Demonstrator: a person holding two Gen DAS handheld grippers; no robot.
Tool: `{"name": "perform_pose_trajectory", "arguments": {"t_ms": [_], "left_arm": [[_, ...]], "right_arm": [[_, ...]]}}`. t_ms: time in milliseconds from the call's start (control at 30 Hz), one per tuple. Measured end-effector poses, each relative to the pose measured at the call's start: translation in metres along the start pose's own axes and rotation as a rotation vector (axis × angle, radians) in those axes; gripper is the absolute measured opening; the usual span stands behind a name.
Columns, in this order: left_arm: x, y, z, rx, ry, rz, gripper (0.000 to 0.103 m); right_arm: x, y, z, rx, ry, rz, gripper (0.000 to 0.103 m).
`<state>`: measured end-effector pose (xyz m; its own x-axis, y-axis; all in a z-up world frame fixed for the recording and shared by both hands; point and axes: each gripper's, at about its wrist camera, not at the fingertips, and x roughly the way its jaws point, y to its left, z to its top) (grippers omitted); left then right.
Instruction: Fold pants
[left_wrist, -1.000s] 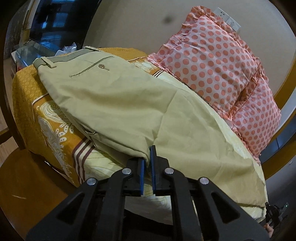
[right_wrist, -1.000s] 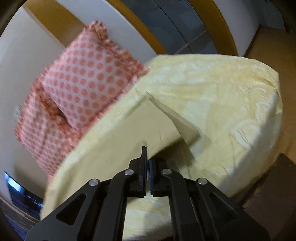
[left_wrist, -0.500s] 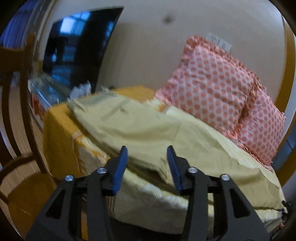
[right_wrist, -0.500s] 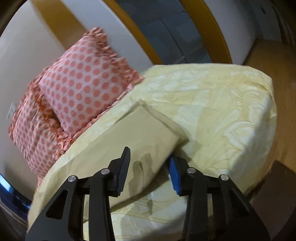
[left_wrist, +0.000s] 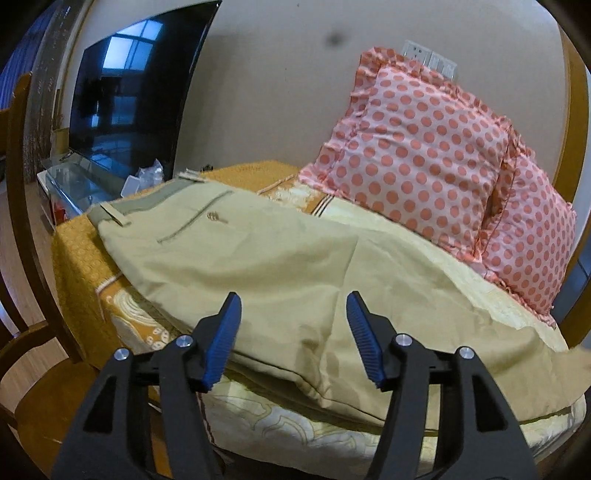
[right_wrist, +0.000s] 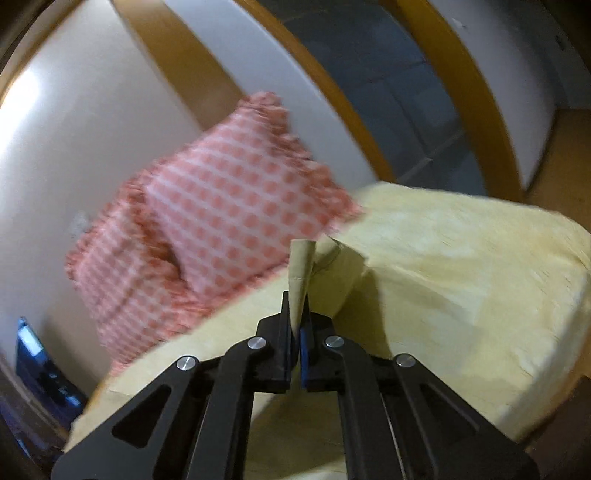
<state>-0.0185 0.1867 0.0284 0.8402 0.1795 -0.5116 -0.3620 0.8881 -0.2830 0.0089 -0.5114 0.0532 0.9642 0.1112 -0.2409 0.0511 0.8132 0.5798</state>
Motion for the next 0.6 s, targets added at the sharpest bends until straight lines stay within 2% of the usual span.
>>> {"name": "perform_pose_trajectory", "arguments": {"t_ms": [167, 200, 267, 367, 433, 500, 600], "left_arm": [[0.002, -0.002, -0.007, 0.016, -0.019, 0.01, 0.063], [0.001, -0.002, -0.006, 0.011, -0.023, 0.006, 0.063], [-0.004, 0.002, -0.004, -0.017, -0.032, -0.012, 0.063], [-0.015, 0.007, 0.0, -0.036, -0.064, -0.009, 0.063], [-0.022, 0.012, 0.003, -0.034, -0.084, 0.006, 0.064], [-0.028, 0.02, 0.005, -0.03, -0.101, 0.039, 0.065], [-0.032, 0.041, 0.006, -0.054, -0.099, 0.082, 0.065]], "right_arm": [[0.035, 0.114, -0.007, -0.152, 0.09, 0.266, 0.003], [0.048, 0.15, -0.019, -0.189, 0.136, 0.35, 0.003], [0.064, 0.194, -0.04, -0.228, 0.205, 0.45, 0.003], [0.089, 0.271, -0.103, -0.291, 0.374, 0.642, 0.003], [0.1, 0.301, -0.146, -0.353, 0.482, 0.679, 0.003], [0.112, 0.326, -0.199, -0.47, 0.626, 0.65, 0.004], [0.115, 0.335, -0.255, -0.626, 0.815, 0.559, 0.018]]}}
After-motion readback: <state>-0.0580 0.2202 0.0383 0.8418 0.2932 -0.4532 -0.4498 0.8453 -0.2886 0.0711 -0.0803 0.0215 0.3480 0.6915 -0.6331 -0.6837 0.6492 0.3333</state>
